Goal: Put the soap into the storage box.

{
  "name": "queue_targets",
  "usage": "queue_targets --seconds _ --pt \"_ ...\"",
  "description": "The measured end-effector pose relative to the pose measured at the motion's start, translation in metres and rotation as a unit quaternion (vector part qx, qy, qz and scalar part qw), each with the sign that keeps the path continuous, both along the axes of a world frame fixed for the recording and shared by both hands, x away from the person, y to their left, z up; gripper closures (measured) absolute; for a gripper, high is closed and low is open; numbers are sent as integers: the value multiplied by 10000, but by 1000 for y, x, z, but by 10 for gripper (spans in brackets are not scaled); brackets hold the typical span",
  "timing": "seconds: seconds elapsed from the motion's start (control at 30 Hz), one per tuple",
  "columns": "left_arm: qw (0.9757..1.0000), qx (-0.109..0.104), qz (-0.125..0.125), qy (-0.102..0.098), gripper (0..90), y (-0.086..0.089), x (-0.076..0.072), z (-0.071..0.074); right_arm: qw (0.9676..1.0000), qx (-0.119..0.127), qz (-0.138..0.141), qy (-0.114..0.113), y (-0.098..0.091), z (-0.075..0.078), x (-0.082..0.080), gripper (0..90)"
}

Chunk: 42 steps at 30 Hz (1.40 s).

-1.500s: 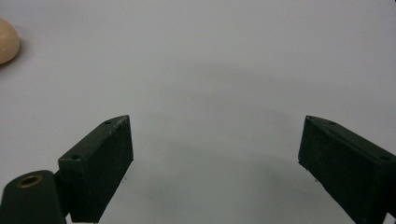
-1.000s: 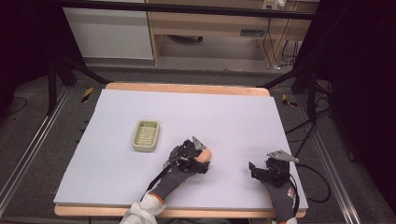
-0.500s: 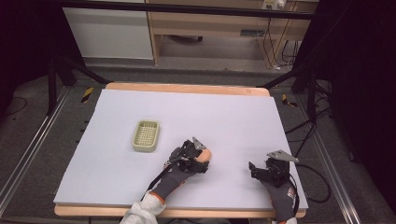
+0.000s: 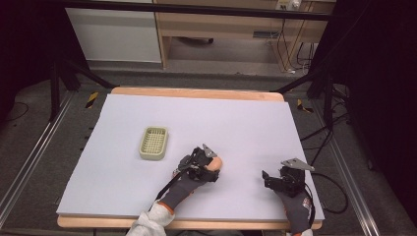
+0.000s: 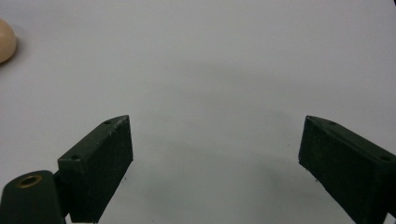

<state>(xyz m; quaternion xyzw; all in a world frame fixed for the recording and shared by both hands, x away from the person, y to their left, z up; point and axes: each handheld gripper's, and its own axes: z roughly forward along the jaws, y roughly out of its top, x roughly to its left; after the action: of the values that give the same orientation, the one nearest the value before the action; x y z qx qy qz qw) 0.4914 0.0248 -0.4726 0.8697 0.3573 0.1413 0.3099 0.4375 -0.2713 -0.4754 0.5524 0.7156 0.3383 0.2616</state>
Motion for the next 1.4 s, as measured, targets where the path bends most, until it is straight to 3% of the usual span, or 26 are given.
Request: queue_targets --seconds 0.07,0.8,1.4 --pt "10000 62 -6 7 310 1 -1 1 10000 9 1 8 0 0 0 101" --pt "9999 -121 -75 -82 312 31 -14 32 10000 -15 -8 -15 0 0 0 101" --pt "9997 -211 50 -111 313 63 -19 39 10000 -18 -20 -1 0 0 0 100"
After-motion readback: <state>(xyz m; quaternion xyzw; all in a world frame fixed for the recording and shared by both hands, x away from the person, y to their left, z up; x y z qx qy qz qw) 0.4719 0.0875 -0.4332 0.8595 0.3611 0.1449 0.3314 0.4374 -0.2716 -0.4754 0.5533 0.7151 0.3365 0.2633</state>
